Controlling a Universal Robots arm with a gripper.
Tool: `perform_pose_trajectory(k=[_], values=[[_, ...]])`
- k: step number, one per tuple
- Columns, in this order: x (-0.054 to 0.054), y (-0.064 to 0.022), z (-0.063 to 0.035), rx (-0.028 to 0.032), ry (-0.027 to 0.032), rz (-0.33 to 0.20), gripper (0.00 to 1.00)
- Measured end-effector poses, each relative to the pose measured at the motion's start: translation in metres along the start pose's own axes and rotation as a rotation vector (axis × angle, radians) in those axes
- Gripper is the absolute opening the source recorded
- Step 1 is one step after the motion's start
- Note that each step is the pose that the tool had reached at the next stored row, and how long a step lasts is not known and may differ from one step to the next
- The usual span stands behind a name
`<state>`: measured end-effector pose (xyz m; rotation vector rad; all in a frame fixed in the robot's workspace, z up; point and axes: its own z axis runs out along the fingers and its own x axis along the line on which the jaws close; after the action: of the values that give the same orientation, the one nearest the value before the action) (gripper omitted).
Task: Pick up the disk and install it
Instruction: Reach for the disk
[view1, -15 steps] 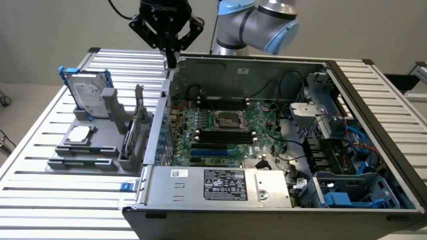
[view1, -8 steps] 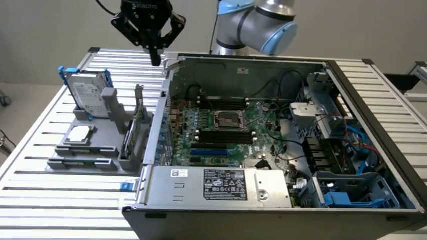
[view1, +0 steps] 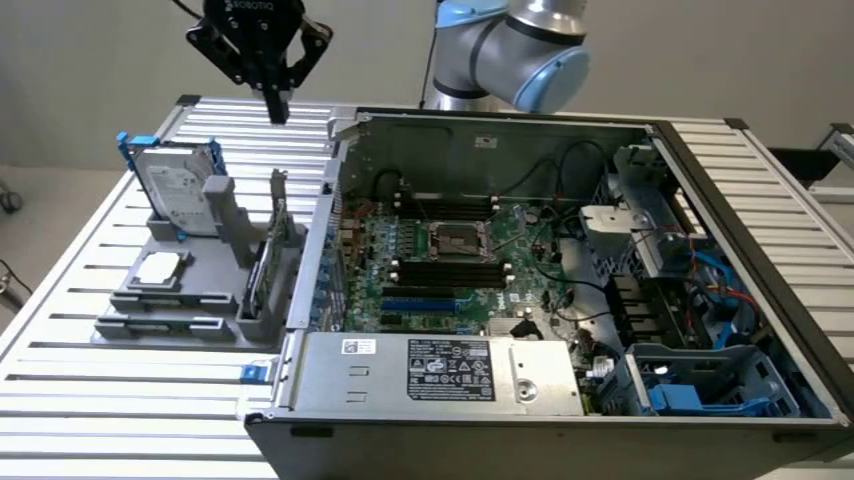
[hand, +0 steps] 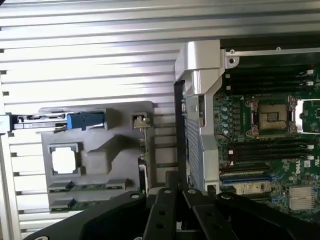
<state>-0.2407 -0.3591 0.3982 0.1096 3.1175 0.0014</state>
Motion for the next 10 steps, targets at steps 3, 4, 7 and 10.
perform_pose_trajectory(k=[3, 4, 7, 10], values=[[0.014, 0.0063, 0.0005, 0.0065, -0.0005, 0.000, 0.11], [0.019, 0.0082, 0.0006, 0.0087, -0.0008, 0.000, 0.11], [0.033, 0.0135, 0.0012, 0.0163, -0.0012, 0.000, 0.11], [0.047, 0.0180, 0.0019, 0.0243, -0.0017, -0.001, 0.11]])
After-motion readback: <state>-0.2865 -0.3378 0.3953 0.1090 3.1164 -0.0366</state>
